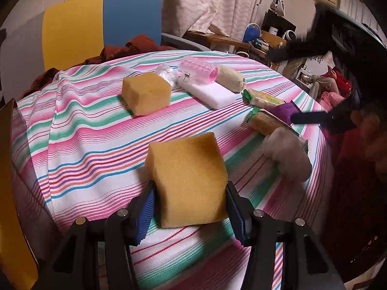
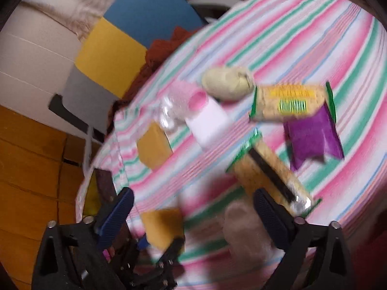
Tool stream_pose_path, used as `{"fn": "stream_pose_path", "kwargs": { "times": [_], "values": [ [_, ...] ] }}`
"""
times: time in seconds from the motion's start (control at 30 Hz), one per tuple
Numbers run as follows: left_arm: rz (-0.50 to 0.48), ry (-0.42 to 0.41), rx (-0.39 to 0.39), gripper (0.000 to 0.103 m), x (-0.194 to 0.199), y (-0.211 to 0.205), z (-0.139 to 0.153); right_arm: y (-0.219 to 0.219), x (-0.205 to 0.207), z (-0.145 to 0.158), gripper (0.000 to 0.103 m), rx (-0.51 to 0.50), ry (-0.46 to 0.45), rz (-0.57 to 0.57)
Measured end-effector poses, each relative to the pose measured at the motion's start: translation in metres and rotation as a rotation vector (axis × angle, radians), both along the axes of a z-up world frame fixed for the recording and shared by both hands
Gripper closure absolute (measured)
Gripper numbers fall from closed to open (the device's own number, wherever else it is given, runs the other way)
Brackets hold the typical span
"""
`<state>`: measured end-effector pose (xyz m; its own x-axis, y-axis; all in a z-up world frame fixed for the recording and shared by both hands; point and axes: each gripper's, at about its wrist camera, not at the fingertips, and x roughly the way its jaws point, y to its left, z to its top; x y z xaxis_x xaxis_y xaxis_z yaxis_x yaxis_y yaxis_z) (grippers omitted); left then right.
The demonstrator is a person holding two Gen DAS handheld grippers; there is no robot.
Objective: Organize objects
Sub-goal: 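Grasp the white fluffy ball with the right tool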
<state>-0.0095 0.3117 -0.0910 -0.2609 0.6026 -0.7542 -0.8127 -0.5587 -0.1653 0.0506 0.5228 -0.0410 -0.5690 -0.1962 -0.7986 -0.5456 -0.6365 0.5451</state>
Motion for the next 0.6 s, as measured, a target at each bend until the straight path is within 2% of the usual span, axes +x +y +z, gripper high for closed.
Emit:
{"fn": "stream_pose_path", "kwargs": {
  "times": [0.07, 0.27, 0.47, 0.53, 0.6],
  "values": [
    [0.001, 0.003, 0.009, 0.048, 0.000, -0.002, 0.000, -0.009, -0.003, -0.002, 0.024, 0.031, -0.057, 0.029],
    [0.009, -0.002, 0.026, 0.049, 0.000, -0.004, 0.000, -0.021, -0.011, -0.013, 0.034, 0.137, -0.225, 0.035],
    [0.007, 0.010, 0.018, 0.050, 0.004, -0.011, 0.001, -0.036, -0.030, -0.037, 0.047, 0.203, -0.361, 0.144],
    [0.007, 0.003, 0.019, 0.051, 0.004, -0.015, 0.001, -0.041, -0.035, -0.040, 0.049, 0.255, -0.385, 0.167],
    [0.012, 0.003, 0.015, 0.052, 0.006, -0.019, 0.003, -0.042, -0.033, -0.038, 0.062, 0.294, -0.381, 0.157]
  ]
}}
